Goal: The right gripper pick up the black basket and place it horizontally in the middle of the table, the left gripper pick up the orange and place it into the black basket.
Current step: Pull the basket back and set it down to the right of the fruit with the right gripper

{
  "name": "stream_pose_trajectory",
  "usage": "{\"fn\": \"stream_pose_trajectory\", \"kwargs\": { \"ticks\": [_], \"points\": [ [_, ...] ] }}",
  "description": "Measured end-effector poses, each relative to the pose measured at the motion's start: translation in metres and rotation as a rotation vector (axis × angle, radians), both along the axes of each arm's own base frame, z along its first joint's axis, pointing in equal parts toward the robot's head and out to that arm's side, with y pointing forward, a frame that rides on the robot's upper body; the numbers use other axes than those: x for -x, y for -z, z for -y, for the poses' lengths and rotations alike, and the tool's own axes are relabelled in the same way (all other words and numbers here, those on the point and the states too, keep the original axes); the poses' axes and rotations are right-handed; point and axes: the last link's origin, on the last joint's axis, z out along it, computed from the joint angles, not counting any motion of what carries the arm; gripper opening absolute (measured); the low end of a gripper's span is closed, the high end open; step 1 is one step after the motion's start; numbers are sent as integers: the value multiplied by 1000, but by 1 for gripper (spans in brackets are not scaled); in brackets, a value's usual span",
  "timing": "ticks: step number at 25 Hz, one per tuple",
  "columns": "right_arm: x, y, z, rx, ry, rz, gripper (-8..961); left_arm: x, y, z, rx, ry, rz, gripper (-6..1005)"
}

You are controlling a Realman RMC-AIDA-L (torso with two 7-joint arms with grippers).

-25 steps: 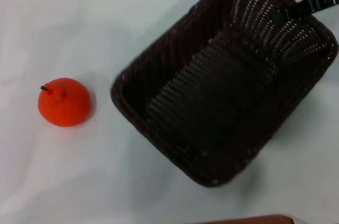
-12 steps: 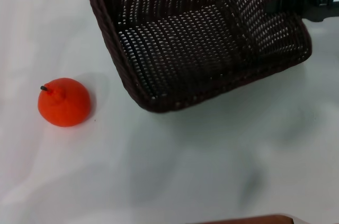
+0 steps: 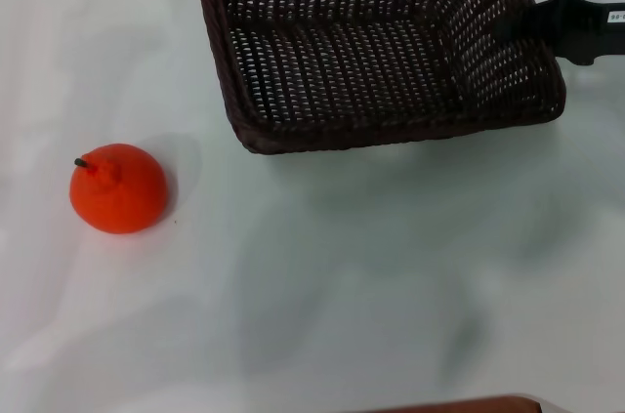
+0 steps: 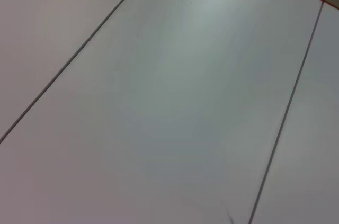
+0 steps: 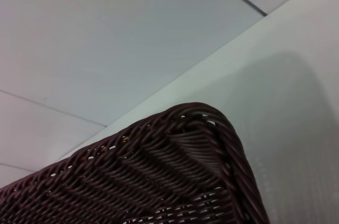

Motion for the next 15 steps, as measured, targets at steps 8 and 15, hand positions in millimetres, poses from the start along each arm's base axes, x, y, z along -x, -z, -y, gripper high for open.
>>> {"fn": "stream_pose_trajectory", "kwargs": {
  "ticks": [8,15],
  "points": [
    [-2,14,-1,-19,31,12,216,0,1,-5,16,-7,-2,812],
    [-3,19,-1,-24,47,-5,264,1,1,-6,19,-14,-1,811]
  ]
}}
